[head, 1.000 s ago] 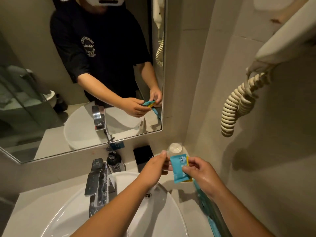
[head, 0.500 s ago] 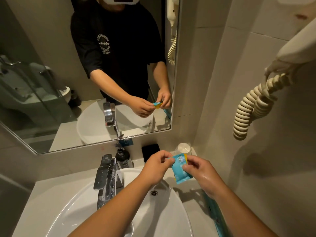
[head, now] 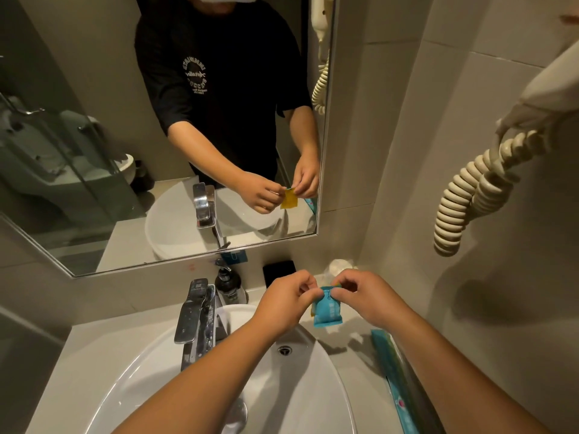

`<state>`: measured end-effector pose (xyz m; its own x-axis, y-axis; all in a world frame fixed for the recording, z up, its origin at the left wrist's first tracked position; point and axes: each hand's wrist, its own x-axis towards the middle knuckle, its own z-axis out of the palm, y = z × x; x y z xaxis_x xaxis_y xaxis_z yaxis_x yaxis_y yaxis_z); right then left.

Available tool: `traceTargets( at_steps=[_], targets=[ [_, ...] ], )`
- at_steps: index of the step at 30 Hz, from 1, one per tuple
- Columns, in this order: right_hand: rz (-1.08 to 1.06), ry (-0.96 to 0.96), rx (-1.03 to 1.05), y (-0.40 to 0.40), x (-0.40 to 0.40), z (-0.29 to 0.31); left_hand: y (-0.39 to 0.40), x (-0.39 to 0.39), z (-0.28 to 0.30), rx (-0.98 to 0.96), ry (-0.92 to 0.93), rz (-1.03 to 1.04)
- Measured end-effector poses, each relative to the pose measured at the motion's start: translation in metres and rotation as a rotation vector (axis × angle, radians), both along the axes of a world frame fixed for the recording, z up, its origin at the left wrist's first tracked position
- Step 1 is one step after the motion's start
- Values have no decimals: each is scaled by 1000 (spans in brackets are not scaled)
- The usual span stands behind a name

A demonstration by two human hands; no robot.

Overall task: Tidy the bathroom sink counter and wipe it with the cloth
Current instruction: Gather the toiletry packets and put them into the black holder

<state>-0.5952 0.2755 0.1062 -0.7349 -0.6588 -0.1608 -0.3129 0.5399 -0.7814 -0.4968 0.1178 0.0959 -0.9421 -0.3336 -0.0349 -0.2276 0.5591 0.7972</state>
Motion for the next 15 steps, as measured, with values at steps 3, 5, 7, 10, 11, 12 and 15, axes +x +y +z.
traceTargets(
  at_steps=[3,5,7,10,11,12,15],
  targets=[
    [45,111,77,-9,-2,5,-2,2,1,-124,7,-4],
    [47,159,91,-16,-2,7,-5,6,2,-138,19,14],
    [36,209,103,-24,-2,7,-9,9,1,-179,41,25],
    [18,278,107,-37,-1,8,-14,8,4,-263,64,96],
    [14,300,103,-42,0,8,-16,7,5,-292,75,136],
    [8,322,94,-48,0,8,-18,5,6,-315,85,179],
    [-36,342,30,-68,-2,7,-26,-1,7,-219,104,327]
  ],
)
